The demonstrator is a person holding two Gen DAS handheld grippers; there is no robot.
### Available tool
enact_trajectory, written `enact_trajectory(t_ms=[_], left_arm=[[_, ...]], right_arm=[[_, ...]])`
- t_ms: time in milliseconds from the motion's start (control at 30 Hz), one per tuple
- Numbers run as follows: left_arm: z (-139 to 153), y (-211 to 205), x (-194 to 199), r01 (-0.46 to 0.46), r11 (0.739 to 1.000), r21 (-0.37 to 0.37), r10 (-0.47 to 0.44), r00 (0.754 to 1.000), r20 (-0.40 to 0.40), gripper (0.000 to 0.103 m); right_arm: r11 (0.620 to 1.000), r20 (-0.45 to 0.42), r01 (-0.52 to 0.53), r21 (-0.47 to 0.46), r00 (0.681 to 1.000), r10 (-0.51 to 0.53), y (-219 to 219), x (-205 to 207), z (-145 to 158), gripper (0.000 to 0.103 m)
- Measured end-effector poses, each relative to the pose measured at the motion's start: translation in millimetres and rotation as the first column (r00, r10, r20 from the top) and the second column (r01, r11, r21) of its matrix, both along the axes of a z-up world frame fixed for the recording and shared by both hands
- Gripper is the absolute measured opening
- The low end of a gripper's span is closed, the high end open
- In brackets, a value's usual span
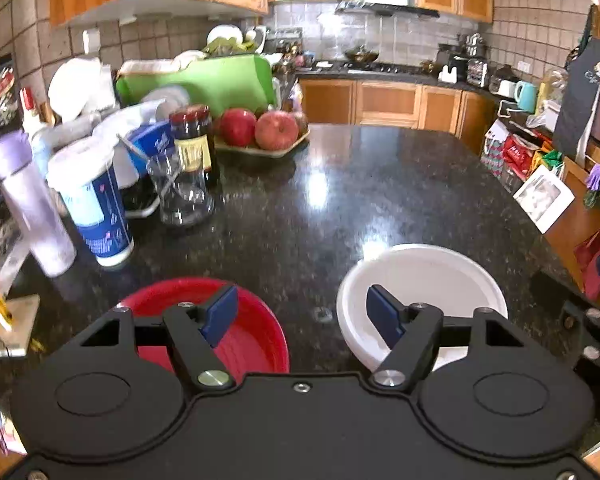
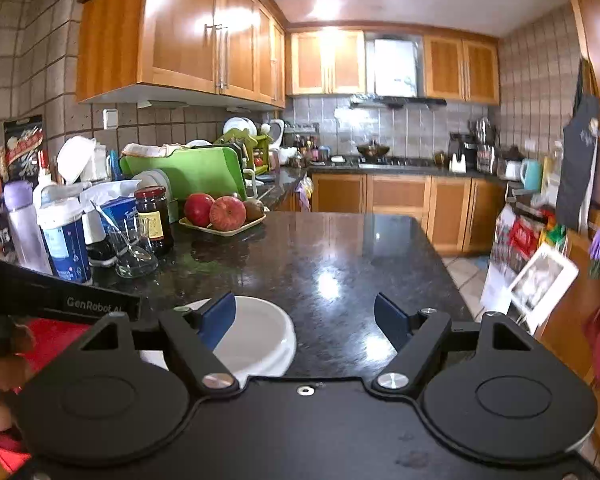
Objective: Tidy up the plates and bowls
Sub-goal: 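Move both grippers back to the rim of the stacked white bowls, then close both grippers on the white bowl stack rim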
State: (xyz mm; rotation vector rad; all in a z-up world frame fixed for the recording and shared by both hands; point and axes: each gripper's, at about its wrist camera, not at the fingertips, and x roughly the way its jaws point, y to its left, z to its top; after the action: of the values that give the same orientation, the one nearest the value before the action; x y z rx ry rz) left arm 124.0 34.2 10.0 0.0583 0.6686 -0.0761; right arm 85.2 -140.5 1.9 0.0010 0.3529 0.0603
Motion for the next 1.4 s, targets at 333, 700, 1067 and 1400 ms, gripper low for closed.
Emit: enact_trajectory(t_ms=[333,700,1067,1400], left_arm=[[-12,-1,3,-0.014,0.999,-0.037,0.012,0.999,-0.050,0.072],[-12,-4,16,0.099,0.995,-0.018,-0.100,0.995,-0.024,0.069],[-28,-1,30,0.182,0.981,-0.064,-0.188,0.976,-0.110,0.069],[-37,-8,42,0.217,0.976,-0.034,-0.219,0.961,-0.166,0.068]], right_arm=[[0.996,-0.003,-0.094,0.001,0.996,0.094,-2,16,-8,0.079],[0.988,-0.093,-0.107,-0.107,0.991,0.098,19,58,-19,0.063],[0.999,-0.356,-0.050,0.016,0.933,0.053,11,93,-44,0.041],[0.993,-0.443,-0.024,0.117,0.894,0.074,9,106,-53,0.034]])
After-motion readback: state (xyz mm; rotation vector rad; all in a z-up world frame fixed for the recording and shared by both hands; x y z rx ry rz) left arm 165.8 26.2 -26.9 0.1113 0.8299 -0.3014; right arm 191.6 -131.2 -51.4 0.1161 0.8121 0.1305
